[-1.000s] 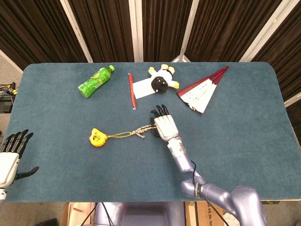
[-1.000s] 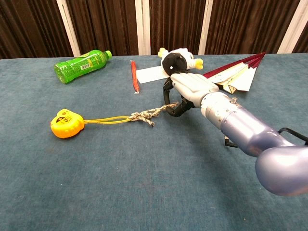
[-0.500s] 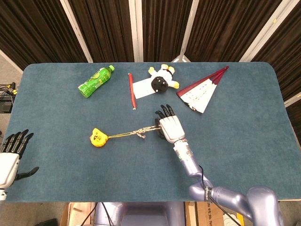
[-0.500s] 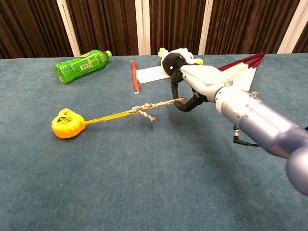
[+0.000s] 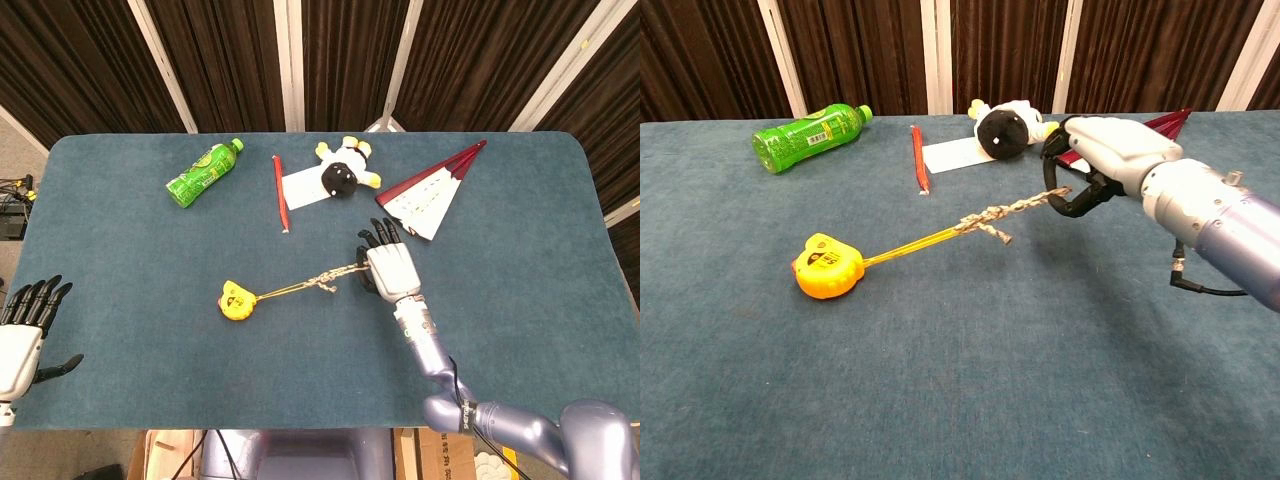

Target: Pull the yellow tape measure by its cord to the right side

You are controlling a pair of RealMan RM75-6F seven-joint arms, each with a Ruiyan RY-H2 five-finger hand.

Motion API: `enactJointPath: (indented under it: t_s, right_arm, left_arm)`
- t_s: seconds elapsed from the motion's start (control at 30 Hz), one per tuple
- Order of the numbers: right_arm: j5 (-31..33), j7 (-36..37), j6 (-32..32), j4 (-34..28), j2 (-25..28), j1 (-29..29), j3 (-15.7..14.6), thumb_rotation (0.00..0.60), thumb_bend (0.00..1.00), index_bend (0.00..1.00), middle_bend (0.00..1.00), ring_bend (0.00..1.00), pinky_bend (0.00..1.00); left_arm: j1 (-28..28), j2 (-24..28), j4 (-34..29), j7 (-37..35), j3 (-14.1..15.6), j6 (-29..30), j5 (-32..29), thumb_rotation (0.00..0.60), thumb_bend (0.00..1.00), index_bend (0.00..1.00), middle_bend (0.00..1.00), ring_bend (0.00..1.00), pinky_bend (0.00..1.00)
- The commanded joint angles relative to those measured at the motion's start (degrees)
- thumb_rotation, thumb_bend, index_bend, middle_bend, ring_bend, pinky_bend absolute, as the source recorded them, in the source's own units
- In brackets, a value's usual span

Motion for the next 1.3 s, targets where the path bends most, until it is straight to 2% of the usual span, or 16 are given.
enactJointPath:
  t_s: [0.03,0.77,1.3]
  right_arm:
    - [0.5,-0.4,0.4,-0.4,1.1,-0.7,-0.2,0.6,0.56,0.7,0.26,0.07,0.05]
    - [3.0,0.7,1.8,-0.5,9.6,-4.7,0.1,0.6,0.56,0.7,0.26,0.07,0.05]
    - [5.9,2.1,1.4,3.1,14.0,-6.8,1.0,0.6,0.56,0.7,0.26,0.07,0.05]
  left_arm:
    - [0.0,0.0,0.0,0.2,0.0,0.0,0.1,0.6,0.0,0.0,0.0,0.0,0.0]
    - [0.1,-0.3,-0.2,1.4,0.0,0.5,0.4,0.6,0.0,0.0,0.0,0.0,0.0]
    - [0.1,-0.5,-0.1,1.8,0.0,0.7,0.7,0.6,0.0,0.0,0.0,0.0,0.0]
